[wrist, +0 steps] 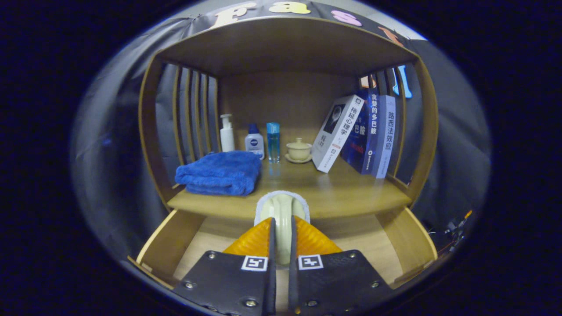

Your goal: Pull open the drawer, take out the items inside it, and place them on the countertop above the cabinet.

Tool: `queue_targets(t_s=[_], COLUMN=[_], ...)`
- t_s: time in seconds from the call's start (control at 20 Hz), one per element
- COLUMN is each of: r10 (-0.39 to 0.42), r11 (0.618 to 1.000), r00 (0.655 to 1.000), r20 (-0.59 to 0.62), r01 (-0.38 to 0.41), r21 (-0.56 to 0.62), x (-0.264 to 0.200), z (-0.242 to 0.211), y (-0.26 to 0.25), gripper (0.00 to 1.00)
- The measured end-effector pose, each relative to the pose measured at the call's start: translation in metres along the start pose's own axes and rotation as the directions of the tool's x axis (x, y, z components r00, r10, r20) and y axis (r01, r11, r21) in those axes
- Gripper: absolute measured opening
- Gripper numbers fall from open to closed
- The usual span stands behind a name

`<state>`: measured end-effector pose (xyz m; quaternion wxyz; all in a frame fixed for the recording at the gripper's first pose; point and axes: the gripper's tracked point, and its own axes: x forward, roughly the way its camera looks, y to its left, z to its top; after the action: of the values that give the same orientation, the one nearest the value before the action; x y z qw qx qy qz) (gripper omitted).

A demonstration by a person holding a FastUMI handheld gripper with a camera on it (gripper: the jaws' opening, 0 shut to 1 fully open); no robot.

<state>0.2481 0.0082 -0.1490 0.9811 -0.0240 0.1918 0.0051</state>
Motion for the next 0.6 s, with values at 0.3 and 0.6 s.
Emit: queue_targets(t_s=[0.3,0.6], r10=[0.006,-0.025], r11=[0.998,1.000], r00=[1.000,0.997], r20=[-0.011,0.076], r01=[-0.005,0.024], r21=[0.069,0.008], x=[0.054,0.102], z=[0.019,0.033], y=[0.004,-0.006], gripper=[0.11,0.11])
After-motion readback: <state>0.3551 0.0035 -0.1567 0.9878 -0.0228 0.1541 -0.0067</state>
